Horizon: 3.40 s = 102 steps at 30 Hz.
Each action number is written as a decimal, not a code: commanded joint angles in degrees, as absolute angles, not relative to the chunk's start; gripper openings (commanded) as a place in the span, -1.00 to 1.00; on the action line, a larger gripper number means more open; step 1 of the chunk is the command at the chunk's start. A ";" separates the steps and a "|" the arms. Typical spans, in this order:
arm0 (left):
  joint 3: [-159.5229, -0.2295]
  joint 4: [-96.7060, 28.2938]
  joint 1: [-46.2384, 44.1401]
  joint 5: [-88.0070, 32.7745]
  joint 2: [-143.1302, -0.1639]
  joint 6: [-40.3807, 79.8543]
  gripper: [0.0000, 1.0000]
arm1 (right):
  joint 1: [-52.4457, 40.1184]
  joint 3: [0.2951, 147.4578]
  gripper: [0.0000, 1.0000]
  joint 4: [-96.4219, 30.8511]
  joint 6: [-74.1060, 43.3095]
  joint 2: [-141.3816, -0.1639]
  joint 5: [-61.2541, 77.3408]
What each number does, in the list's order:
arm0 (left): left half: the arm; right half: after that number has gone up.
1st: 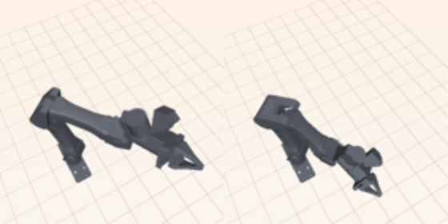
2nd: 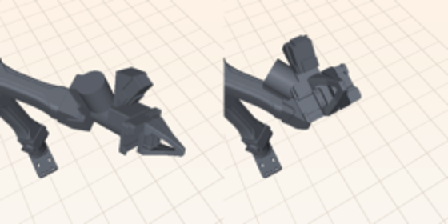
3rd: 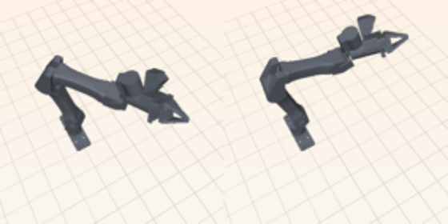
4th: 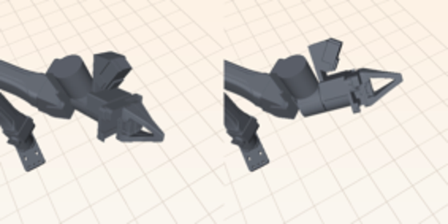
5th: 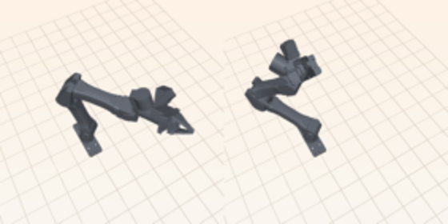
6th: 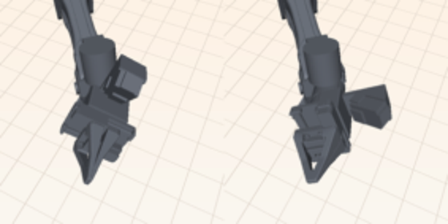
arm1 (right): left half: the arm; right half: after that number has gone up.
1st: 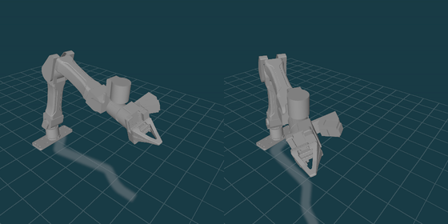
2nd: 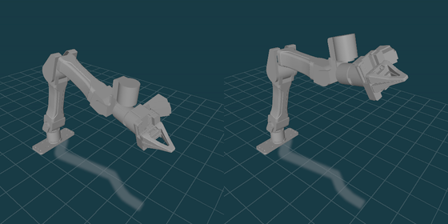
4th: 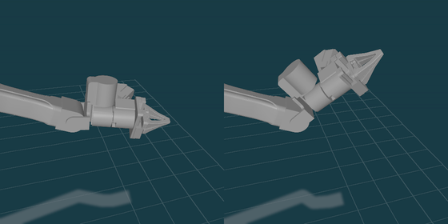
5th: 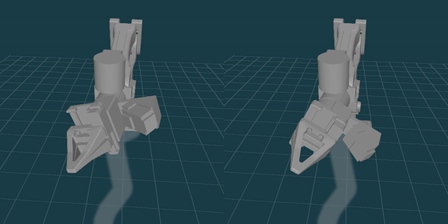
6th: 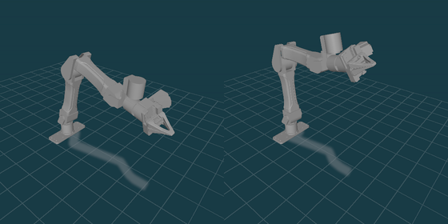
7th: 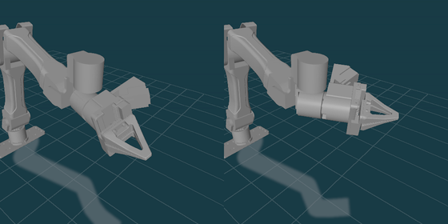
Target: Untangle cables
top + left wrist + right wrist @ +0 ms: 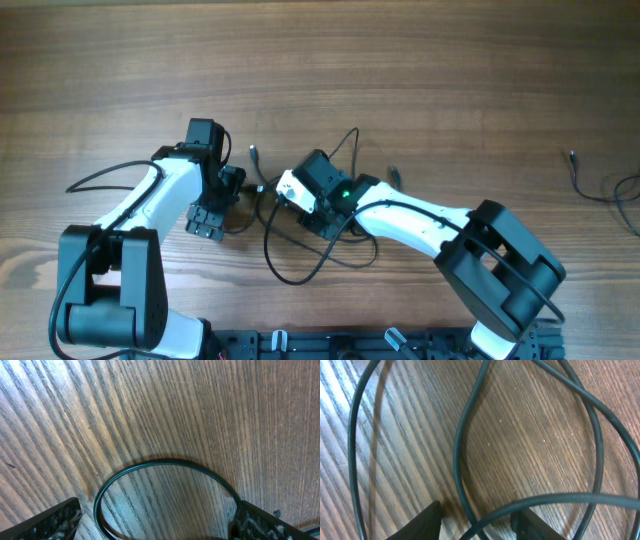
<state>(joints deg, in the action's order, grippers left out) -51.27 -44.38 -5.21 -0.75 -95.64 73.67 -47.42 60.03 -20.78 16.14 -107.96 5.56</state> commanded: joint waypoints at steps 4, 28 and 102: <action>-51.22 -44.42 -5.37 -0.38 -96.14 73.78 1.00 | -47.42 59.16 -0.91 -27.07 8.75 -113.65 6.79; -51.22 -44.40 -5.37 -0.38 -96.14 73.78 1.00 | -15.38 76.12 -0.92 -41.32 1.48 -74.78 13.58; -51.22 -44.40 -5.37 -0.38 -96.14 73.78 1.00 | -35.40 76.20 0.57 -29.12 13.54 -115.92 5.98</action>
